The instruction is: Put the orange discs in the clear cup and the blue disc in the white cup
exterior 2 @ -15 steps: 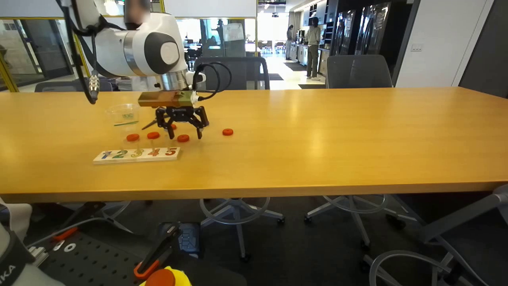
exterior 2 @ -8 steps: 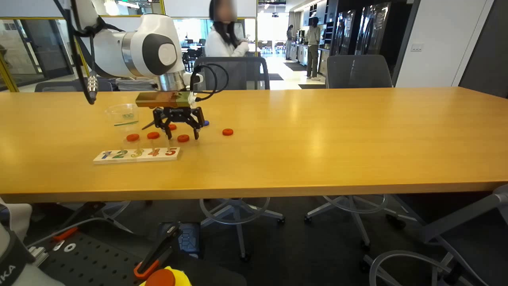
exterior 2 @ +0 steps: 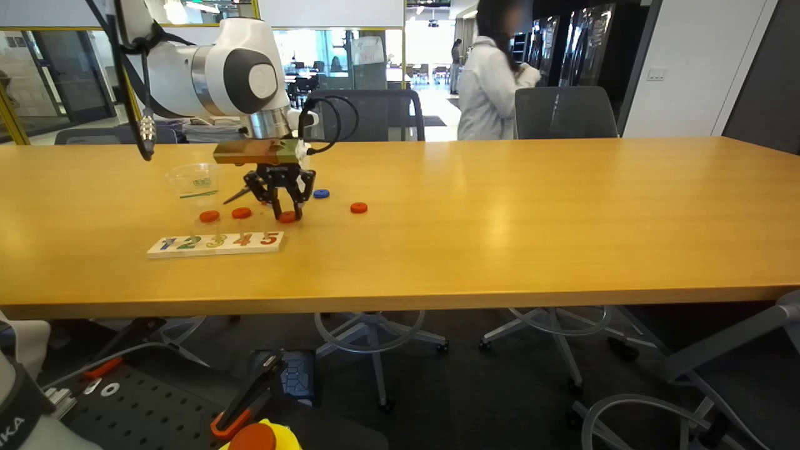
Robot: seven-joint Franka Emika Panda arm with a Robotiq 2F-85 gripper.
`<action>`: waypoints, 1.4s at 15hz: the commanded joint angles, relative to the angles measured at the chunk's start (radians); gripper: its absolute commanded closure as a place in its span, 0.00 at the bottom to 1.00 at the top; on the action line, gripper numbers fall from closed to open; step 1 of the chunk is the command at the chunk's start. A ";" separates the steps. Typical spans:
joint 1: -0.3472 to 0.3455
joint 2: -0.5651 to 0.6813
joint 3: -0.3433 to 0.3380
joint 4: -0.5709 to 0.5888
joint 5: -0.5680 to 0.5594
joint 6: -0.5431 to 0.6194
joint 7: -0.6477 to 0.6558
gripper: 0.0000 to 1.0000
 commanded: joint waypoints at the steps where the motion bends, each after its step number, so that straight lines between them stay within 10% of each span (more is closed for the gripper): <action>1: 0.006 -0.030 -0.013 0.008 -0.033 -0.020 0.046 0.83; 10: 0.038 -0.290 0.030 -0.061 -0.152 -0.012 0.245 0.83; 21: 0.183 -0.385 0.119 -0.138 0.161 -0.073 0.039 0.83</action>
